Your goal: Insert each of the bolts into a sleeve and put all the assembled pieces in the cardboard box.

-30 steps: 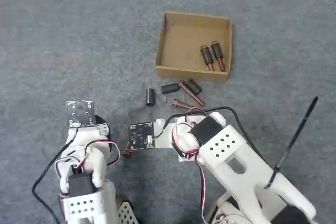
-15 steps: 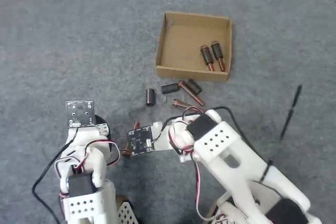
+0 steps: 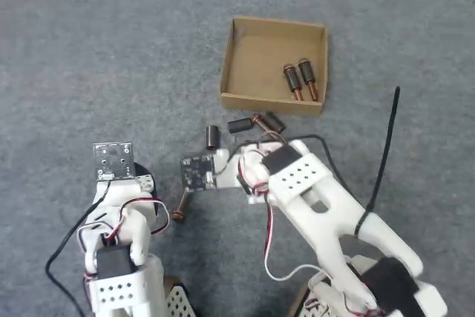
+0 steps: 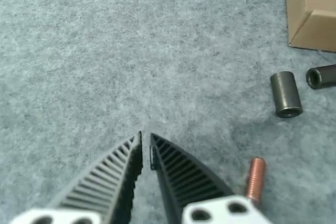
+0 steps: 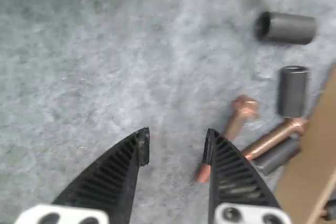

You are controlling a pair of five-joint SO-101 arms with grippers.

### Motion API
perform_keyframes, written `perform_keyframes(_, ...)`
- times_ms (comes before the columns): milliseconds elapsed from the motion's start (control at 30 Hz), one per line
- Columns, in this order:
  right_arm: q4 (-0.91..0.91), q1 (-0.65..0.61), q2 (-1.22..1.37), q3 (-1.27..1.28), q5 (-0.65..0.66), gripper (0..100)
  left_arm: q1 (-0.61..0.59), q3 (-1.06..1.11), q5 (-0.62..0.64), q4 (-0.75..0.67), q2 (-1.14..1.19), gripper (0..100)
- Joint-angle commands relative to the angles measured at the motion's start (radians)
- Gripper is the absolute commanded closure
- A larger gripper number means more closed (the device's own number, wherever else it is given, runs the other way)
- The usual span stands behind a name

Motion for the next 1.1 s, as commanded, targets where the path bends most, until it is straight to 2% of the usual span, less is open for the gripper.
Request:
perform_keyframes(0, -0.013, 0.015, 0.033, -0.140, 0.018, 84.6, -0.003, -0.012, -0.009, -0.003, 0.002, 97)
perform_keyframes(133, -0.012, 0.013, 0.125, -0.221, 0.066, 84.7, -0.003, -0.012, -0.009, -0.003, 0.002, 97)
perform_keyframes(633, -0.012, 0.099, 0.578, -0.684, 0.071, 84.7, -0.005, -0.012, -0.009, -0.038, 0.003, 97)
perform_keyframes(1067, -0.012, 0.125, 0.828, -0.882, 0.071, 84.7, -0.005, -0.012, -0.009, -0.038, 0.003, 97)
